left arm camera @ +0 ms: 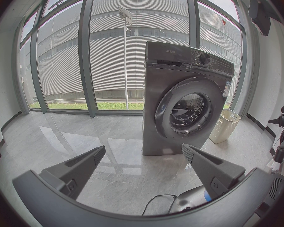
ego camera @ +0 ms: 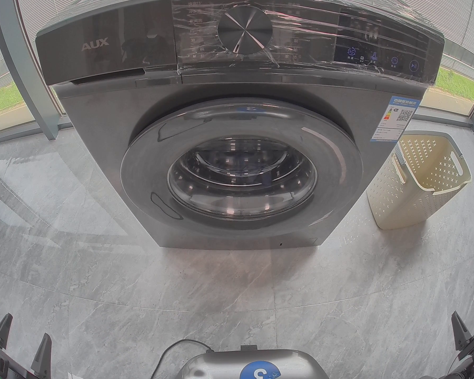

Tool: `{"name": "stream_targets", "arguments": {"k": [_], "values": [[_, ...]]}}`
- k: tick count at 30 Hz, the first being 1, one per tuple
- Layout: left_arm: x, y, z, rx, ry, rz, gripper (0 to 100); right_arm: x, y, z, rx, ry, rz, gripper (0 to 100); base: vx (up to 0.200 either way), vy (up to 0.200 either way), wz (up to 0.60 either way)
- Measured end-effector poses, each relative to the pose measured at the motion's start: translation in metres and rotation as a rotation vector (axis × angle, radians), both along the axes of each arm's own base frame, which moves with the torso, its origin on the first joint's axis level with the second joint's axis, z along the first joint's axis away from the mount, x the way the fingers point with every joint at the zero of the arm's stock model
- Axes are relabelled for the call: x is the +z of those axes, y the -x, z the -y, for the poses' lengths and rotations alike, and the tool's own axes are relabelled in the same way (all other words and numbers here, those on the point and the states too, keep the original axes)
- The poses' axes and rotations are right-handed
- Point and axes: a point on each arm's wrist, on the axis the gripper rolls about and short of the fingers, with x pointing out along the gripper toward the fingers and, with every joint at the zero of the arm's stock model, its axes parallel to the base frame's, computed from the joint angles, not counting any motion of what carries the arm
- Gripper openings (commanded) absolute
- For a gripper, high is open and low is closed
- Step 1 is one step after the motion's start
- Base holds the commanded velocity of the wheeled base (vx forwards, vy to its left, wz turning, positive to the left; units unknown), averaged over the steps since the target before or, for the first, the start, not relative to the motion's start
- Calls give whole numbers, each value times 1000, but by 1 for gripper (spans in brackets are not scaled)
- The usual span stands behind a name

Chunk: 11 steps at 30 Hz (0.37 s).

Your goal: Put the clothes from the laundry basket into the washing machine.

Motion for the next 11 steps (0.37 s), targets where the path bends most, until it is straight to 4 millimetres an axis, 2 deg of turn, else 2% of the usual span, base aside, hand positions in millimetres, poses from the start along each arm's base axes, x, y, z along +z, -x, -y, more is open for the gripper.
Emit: {"name": "stream_targets", "arguments": {"k": [3,11], "values": [[0,0,0,0,0,0,100,-3,4,0,-18,34,31,100,0,0,0],[0,0,0,1,0,0,100,-2,8,-3,80,82,87,100,0,0,0]]}}
